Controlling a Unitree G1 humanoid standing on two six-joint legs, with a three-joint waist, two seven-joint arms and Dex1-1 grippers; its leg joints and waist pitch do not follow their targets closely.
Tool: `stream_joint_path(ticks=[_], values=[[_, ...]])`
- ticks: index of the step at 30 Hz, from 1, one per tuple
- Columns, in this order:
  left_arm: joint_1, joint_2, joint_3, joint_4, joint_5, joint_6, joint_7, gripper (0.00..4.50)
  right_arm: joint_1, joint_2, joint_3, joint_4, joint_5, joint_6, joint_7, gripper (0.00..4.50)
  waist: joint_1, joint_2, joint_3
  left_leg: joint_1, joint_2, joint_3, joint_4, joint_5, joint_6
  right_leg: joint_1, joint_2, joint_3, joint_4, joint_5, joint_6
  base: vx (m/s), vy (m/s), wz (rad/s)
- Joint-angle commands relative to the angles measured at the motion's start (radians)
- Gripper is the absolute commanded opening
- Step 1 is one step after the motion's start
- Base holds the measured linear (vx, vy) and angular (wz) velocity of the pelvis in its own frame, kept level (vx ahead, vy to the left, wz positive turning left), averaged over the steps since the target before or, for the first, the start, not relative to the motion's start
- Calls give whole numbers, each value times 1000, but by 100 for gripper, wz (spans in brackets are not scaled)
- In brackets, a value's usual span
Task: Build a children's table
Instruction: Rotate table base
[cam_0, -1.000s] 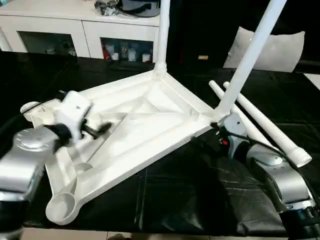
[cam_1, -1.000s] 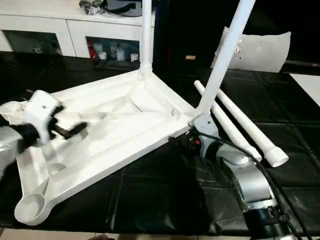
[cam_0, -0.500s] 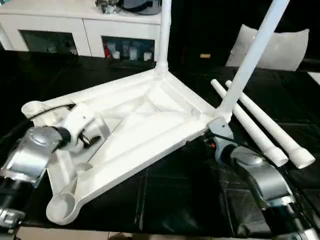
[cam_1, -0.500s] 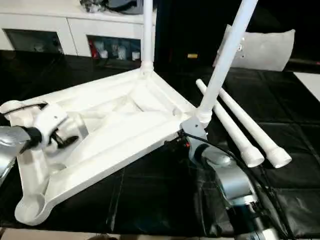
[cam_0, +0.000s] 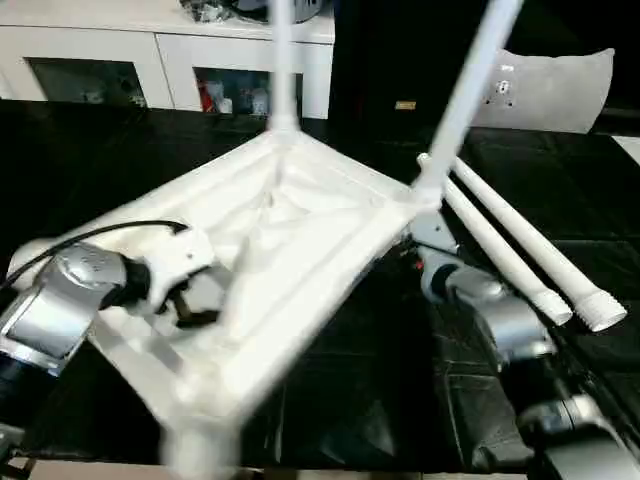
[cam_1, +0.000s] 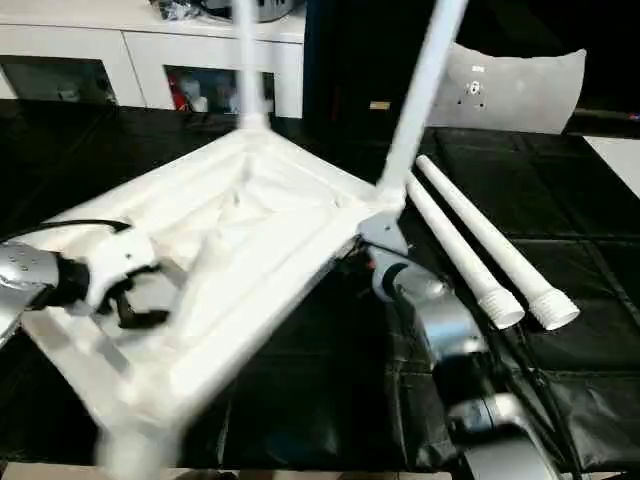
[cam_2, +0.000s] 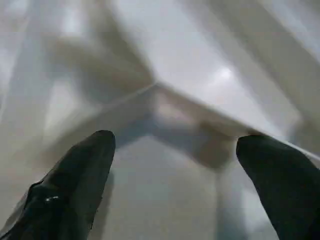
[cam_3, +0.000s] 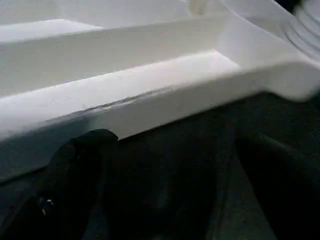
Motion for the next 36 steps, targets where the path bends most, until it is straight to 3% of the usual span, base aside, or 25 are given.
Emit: stream_joint_path(ticks=[1,3,9,13,15,17,21,26,31,32,33,36], values=[[-3,-24,-23,-90,-75,12,-66,449,-47,51,20,30,23,-47,10,450,6,22,-58,34,71,-26,-79,-76,-15,32,-81,34,-55,205,-306,0,0,0],[-7,-43,-37,-99,-82,14,-77,449,-68,66,30,50,16,-64,5,450,3,19,-57,34,72,-24,-80,-84,-14,33,-80,34,-56,191,-308,0,0,0],[-42,-102,-70,-51,-28,-20,-45,449,-118,98,40,116,-6,-127,35,450,-6,23,-58,34,73,-22,-78,-93,-10,33,-78,35,-57,180,-304,0,0,0],[-85,-155,-70,31,18,-57,22,449,-137,103,36,143,-5,-165,64,450,4,26,-60,37,76,-21,-78,-93,-12,34,-77,36,-56,186,-300,0,0,0],[-114,-206,-60,79,12,-66,60,449,-150,100,34,166,-14,-198,58,450,12,36,-63,40,75,-21,-75,-66,-11,32,-77,34,-52,232,-303,0,0,0],[-132,-235,-52,119,21,-88,100,449,-162,95,20,172,-13,-211,40,450,15,31,-64,40,75,-20,-75,-64,-12,34,-76,33,-52,248,-305,0,0,0],[-156,-269,-14,160,31,-152,157,449,-166,65,-22,133,4,-219,15,450,19,32,-64,38,75,-21,-74,-63,-8,38,-77,33,-53,266,-294,0,0,0],[-136,-214,37,85,-3,-170,104,449,-88,14,-36,-5,17,-189,69,450,25,28,-59,33,76,-21,-74,-54,16,40,-77,33,-52,276,-277,0,0,0],[-82,-87,57,-5,-18,-141,19,449,25,-49,-19,-182,34,-143,145,450,22,27,-50,34,78,-22,-82,-94,19,35,-76,34,-60,186,-277,0,0,0],[-52,-25,66,-40,-17,-120,-23,449,87,-86,-16,-293,68,-108,206,450,20,28,-47,37,77,-21,-84,-115,16,30,-72,34,-63,155,-275,0,0,0],[-50,-21,66,-42,-17,-119,-25,449,91,-88,-16,-299,70,-106,210,450,24,29,-46,37,79,-23,-86,-123,15,34,-74,34,-65,145,-267,0,0,0],[-7,56,70,-87,-24,-81,-81,449,179,-161,-8,-464,129,-46,315,450,28,33,-38,42,85,-25,-95,-185,3,25,-74,37,-72,69,-254,0,0,0]])
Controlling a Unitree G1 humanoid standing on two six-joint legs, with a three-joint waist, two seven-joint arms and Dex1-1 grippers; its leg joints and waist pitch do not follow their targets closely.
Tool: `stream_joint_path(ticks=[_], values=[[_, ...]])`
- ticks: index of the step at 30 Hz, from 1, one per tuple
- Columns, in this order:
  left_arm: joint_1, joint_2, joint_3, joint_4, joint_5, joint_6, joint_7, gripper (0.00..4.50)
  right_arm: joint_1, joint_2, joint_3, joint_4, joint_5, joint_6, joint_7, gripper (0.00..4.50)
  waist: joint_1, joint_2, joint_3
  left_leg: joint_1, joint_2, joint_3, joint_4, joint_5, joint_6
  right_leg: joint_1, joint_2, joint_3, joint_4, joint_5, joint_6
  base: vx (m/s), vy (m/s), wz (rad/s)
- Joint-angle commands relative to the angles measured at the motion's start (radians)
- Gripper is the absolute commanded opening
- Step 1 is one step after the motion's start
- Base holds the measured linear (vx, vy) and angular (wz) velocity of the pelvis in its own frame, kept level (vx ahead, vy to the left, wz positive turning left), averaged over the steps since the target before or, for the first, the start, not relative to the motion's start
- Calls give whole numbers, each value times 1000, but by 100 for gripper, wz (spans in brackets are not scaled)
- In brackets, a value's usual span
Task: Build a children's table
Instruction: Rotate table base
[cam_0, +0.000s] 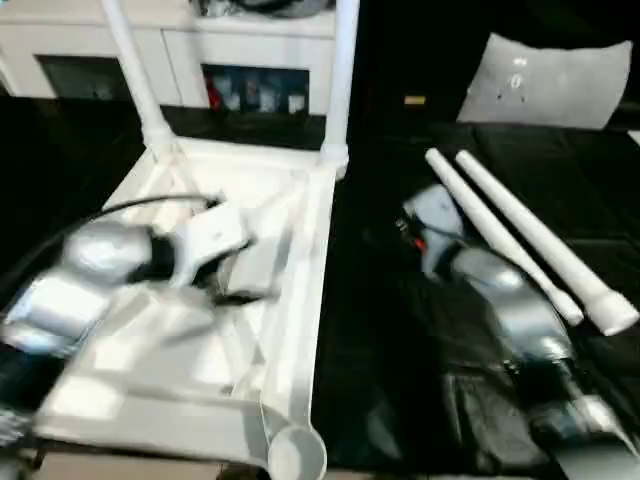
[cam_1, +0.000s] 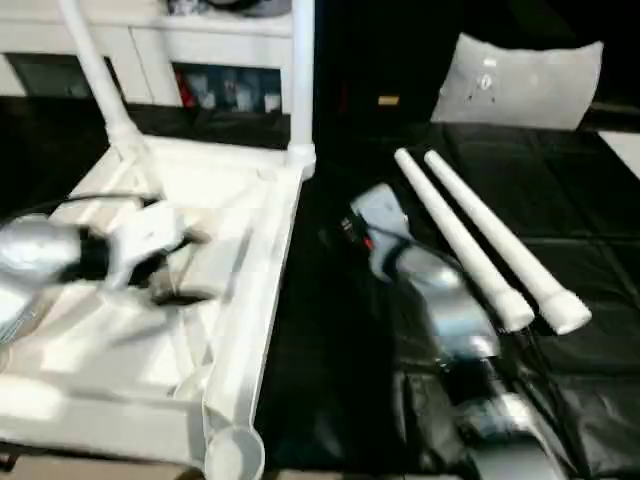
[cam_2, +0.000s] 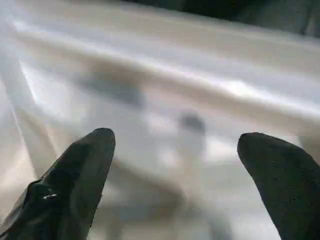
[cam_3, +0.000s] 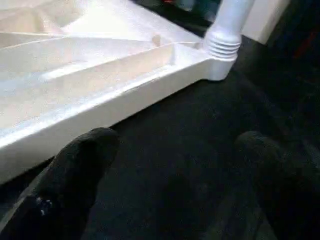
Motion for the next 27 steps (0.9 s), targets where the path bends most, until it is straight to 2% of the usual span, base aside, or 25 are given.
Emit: stream_joint_path(ticks=[1,2,4,7,8,9,12,13,16,17,19,21,22,23,25,27], values=[[9,29,13,-42,-12,27,-38,449,26,-34,4,-100,41,44,69,450,-1,16,-47,43,78,-29,-94,-199,1,24,-74,39,-71,52,-253,0,0,0],[20,49,7,-54,-15,43,-55,449,53,-67,7,-150,60,61,111,450,0,18,-46,46,77,-27,-94,-213,-7,18,-76,40,-73,25,-258,0,0,0],[37,70,-18,-61,6,41,-58,449,109,-140,14,-253,86,82,187,450,9,17,-42,44,79,-29,-95,-225,-11,21,-79,43,-78,-5,-252,0,0,0],[31,53,-34,-30,49,11,-15,449,140,-180,17,-317,103,100,225,450,7,15,-41,40,76,-28,-94,-211,-2,22,-82,44,-81,-12,-250,0,0,0],[16,28,-50,13,91,-17,26,449,165,-215,21,-374,125,124,262,450,7,16,-40,39,76,-29,-94,-205,1,21,-84,45,-82,-15,-248,0,0,0],[8,17,-60,33,110,-25,43,449,179,-234,23,-407,140,142,281,450,9,17,-41,42,77,-29,-91,-206,4,23,-84,46,-84,-14,-246,0,0,0],[6,2,-81,51,121,-21,38,449,204,-268,24,-469,170,183,310,450,8,16,-42,38,76,-31,-91,-171,18,27,-85,45,-81,22,-247,0,0,0],[10,-1,-87,49,118,-13,29,449,213,-279,23,-490,179,200,317,450,7,20,-46,36,76,-32,-88,-147,27,28,-85,44,-75,59,-252,0,0,0],[-3,-76,-109,101,115,-31,61,449,238,-306,18,-540,190,226,320,450,5,19,-45,36,74,-30,-85,-131,45,28,-85,42,-77,96,-273,0,0,0],[-17,-107,-107,132,122,-58,94,449,241,-306,15,-545,190,227,317,450,9,24,-46,41,77,-30,-83,-145,43,24,-87,42,-79,81,-280,0,0,0],[-45,-162,-99,194,134,-94,156,449,245,-307,7,-553,187,231,308,450,14,23,-45,44,78,-28,-84,-161,40,22,-87,42,-82,60,-286,0,0,0],[-123,-272,-68,332,157,-121,296,449,245,-308,-13,-564,180,239,279,450,22,23,-43,47,79,-27,-84,-188,24,20,-86,43,-85,31,-285,0,0,0],[-126,-276,-67,337,157,-121,301,449,245,-308,-14,-565,179,239,278,450,26,22,-44,49,79,-26,-85,-201,14,20,-86,43,-86,14,-280,0,0,0],[-153,-305,-57,377,158,-122,337,449,243,-309,-21,-565,178,242,268,450,26,18,-43,39,79,-31,-89,-193,12,28,-91,43,-85,8,-269,0,0,0],[-184,-332,-45,424,164,-121,379,449,241,-310,-27,-566,172,243,256,450,21,20,-42,39,78,-33,-90,-200,9,25,-90,42,-86,-9,-257,0,0,0],[-217,-359,-29,483,174,-124,433,449,238,-311,-33,-568,169,247,244,450,14,17,-43,36,76,-33,-87,-192,15,28,-92,43,-89,-4,-253,0,0,0]])
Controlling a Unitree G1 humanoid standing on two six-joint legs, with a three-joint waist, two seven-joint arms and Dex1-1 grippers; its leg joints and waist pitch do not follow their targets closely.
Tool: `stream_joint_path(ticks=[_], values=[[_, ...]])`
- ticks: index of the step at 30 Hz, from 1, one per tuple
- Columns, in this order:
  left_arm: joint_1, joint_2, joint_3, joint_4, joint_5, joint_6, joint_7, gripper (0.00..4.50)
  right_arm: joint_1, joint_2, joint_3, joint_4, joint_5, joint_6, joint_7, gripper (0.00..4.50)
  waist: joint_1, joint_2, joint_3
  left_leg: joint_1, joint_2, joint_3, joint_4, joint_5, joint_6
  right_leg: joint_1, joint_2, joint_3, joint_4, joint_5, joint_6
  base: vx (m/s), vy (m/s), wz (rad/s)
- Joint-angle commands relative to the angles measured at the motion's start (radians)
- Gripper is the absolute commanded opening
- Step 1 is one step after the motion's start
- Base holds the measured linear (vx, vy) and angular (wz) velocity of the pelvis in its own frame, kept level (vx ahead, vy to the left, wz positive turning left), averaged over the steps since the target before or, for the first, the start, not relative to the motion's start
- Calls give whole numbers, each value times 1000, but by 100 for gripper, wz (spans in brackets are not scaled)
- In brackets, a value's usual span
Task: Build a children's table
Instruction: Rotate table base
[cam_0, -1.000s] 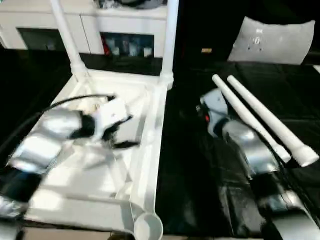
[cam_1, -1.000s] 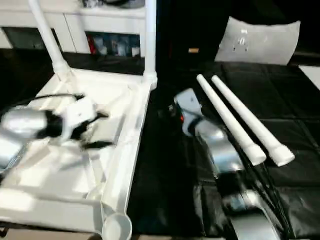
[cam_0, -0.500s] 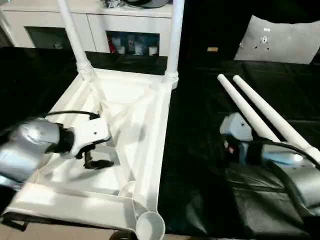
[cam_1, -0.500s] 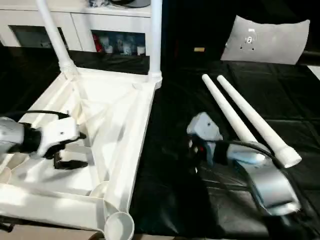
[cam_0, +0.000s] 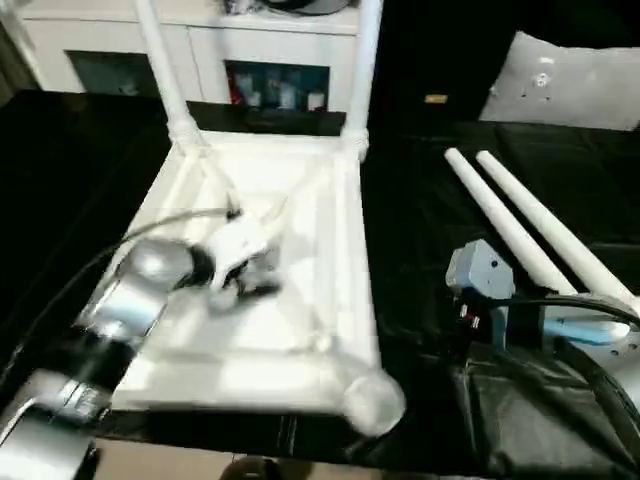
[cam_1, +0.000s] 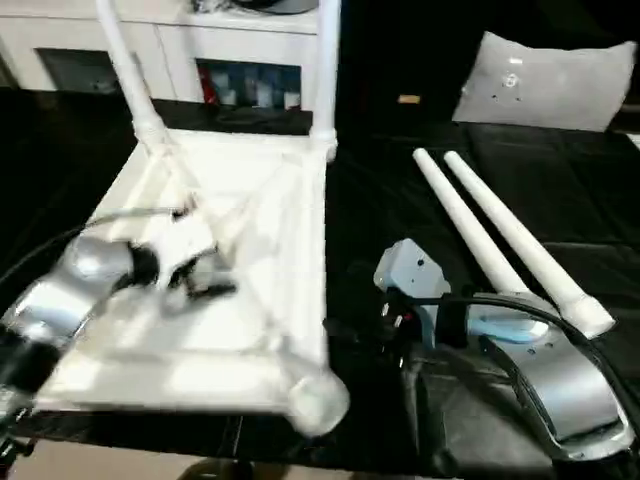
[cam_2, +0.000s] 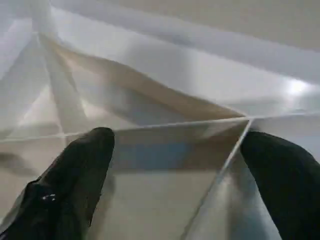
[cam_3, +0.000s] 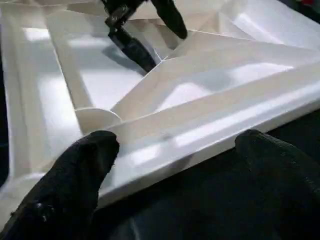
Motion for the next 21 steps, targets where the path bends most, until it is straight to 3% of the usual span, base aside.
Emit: stream_joint_path(ticks=[1,3,7,11,13,15,19,21], values=[[-39,-9,37,54,19,-8,72,449,-3,-11,-24,-15,-5,10,-14,450,-4,0,-53,35,77,-40,-84,-198,7,25,-89,43,-82,-11,-247,0,0,0],[-95,-38,51,177,49,-53,181,449,-9,-6,-40,-7,-23,5,-46,450,-11,1,-53,34,73,-39,-81,-194,17,24,-86,42,-86,-9,-245,0,0,0],[-126,-69,71,251,53,-115,251,449,-13,1,-63,-1,-24,21,-83,450,-21,1,-60,30,72,-41,-75,-141,49,31,-85,40,-80,69,-257,0,0,0],[-121,-90,110,232,16,-152,260,449,-7,4,-75,-7,-28,30,-111,450,-15,4,-66,31,78,-40,-71,-84,81,34,-87,37,-71,182,-284,0,0,0],[-105,-96,130,192,-15,-167,239,449,-4,10,-85,-11,-29,46,-130,450,-11,4,-69,32,79,-40,-70,-73,88,35,-89,36,-66,216,-293,0,0,0],[-48,-99,153,73,-73,-156,185,449,-2,34,-105,-18,-33,94,-189,450,-10,1,-68,31,81,-39,-72,-74,91,35,-90,35,-66,220,-301,0,0,0],[19,-106,180,-51,-132,-126,161,449,-9,77,-124,-17,-31,139,-260,450,-9,4,-62,33,81,-36,-76,-113,66,33,-90,36,-72,132,-297,0,0,0],[94,-108,199,-183,-177,-79,149,449,-17,131,-146,-11,-16,169,-322,450,-12,4,-63,33,83,-37,-79,-116,56,30,-90,35,-72,112,-297,0,0,0]])
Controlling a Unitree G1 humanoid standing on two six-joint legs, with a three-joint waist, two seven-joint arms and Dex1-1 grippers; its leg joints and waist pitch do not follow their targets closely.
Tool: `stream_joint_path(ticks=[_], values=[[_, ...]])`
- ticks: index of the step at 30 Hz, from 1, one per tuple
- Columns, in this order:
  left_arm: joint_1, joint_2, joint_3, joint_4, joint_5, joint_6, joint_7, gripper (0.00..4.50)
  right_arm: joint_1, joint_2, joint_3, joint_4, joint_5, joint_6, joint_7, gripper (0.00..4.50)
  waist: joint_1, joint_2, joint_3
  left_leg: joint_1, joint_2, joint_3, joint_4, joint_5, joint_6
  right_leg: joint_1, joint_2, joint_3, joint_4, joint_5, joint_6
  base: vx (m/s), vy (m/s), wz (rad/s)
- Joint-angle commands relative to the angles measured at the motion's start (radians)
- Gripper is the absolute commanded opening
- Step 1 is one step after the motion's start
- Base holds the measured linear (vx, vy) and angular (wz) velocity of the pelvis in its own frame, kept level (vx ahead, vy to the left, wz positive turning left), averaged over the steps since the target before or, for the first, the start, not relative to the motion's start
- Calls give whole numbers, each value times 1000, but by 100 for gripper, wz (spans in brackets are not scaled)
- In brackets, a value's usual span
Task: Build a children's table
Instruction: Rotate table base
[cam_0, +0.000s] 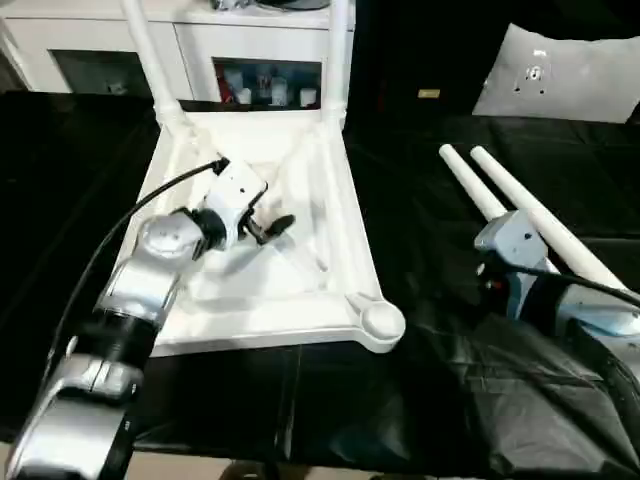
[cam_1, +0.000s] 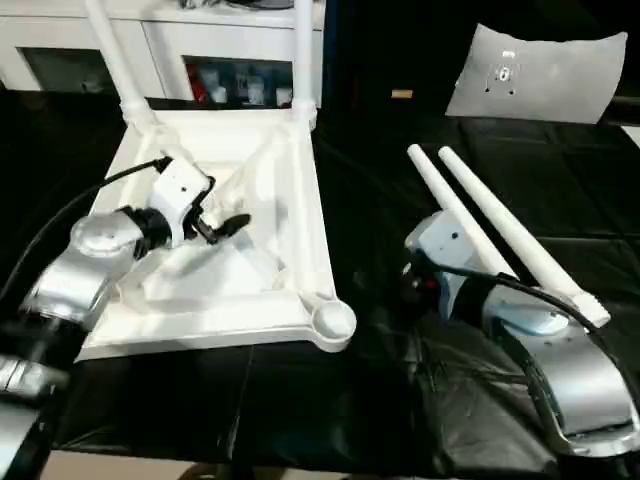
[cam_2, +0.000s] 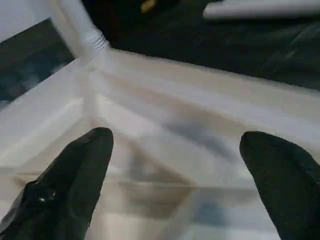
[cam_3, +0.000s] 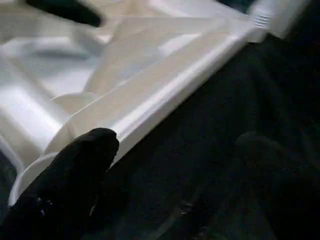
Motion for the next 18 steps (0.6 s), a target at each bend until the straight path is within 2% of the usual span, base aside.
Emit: stream_joint_path(ticks=[1,2,4,5,6,8,9,10,11,12,13,14,15,16,17,18], values=[[43,5,7,-110,-34,41,-18,449,-11,27,-34,-3,12,19,-55,450,-1,-7,-66,34,82,-37,-73,-114,50,34,-89,36,-64,109,-296,0,0,0],[94,13,7,-200,-49,65,-21,449,-16,70,-65,8,52,43,-82,450,0,-7,-66,35,82,-35,-73,-113,49,32,-90,37,-65,88,-289,0,0,0],[122,12,11,-252,-65,85,-19,449,-22,80,-72,13,60,51,-89,450,0,-4,-65,37,80,-33,-72,-113,46,29,-86,37,-66,70,-280,0,0,0],[142,9,14,-291,-78,103,-15,449,-29,84,-74,17,61,53,-92,450,1,-3,-65,37,81,-34,-74,-111,41,29,-84,37,-66,64,-275,0,0,0],[182,-12,29,-358,-102,144,15,449,-50,90,-73,32,32,59,-125,450,1,4,-66,40,79,-33,-73,-116,27,27,-82,36,-65,53,-269,0,0,0],[213,-42,48,-394,-116,179,56,449,-59,108,-76,35,20,64,-154,450,0,1,-63,41,77,-31,-75,-131,11,24,-79,37,-71,37,-262,0,0,0],[249,-80,68,-419,-122,199,108,449,-56,128,-65,30,-12,56,-194,450,1,3,-63,43,78,-29,-74,-138,2,22,-80,38,-69,31,-260,0,0,0],[272,-102,79,-432,-122,200,139,449,-50,134,-52,21,-35,59,-216,450,-4,-1,-59,36,77,-30,-78,-141,-6,26,-78,38,-72,28,-256,0,0,0],[303,-133,96,-455,-120,201,185,449,-37,155,-43,2,-42,64,-240,450,-3,-9,-63,39,78,-28,-75,-143,-8,26,-78,39,-74,24,-251,0,0,0],[317,-146,105,-466,-118,200,207,449,-29,168,-41,-9,-39,68,-251,450,-1,-6,-66,35,74,-28,-72,-123,4,29,-80,42,-74,37,-233,0,0,0],[333,-157,107,-475,-101,189,234,449,-19,192,-41,-24,-29,107,-271,450,-3,-16,-66,33,74,-28,-72,-119,9,30,-78,42,-74,39,-225,0,0,0],[357,-173,108,-490,-81,179,272,449,-4,225,-32,-43,-24,143,-309,450,-1,-13,-66,33,72,-30,-72,-105,19,29,-77,42,-73,44,-215,0,0,0],[378,-189,107,-502,-75,180,295,449,15,249,-13,-61,-25,138,-326,450,-3,-12,-65,33,74,-30,-73,-101,21,27,-76,42,-73,47,-210,0,0,0],[402,-205,105,-525,-76,199,318,449,35,269,12,-78,-29,118,-344,450,-5,-10,-64,39,82,-39,-79,-109,-1,25,-63,32,-71,42,-201,0,0,0],[402,-205,105,-525,-76,199,318,449,35,269,12,-78,-29,118,-344,450,-12,-2,-64,50,96,-52,-88,-148,-41,20,-40,18,-69,34,-190,0,0,0],[414,-217,101,-542,-69,211,336,449,38,284,23,-70,-36,98,-356,450,-21,-4,-64,59,115,-67,-101,-177,-55,20,-23,6,-61,28,-190,0,0,0]])
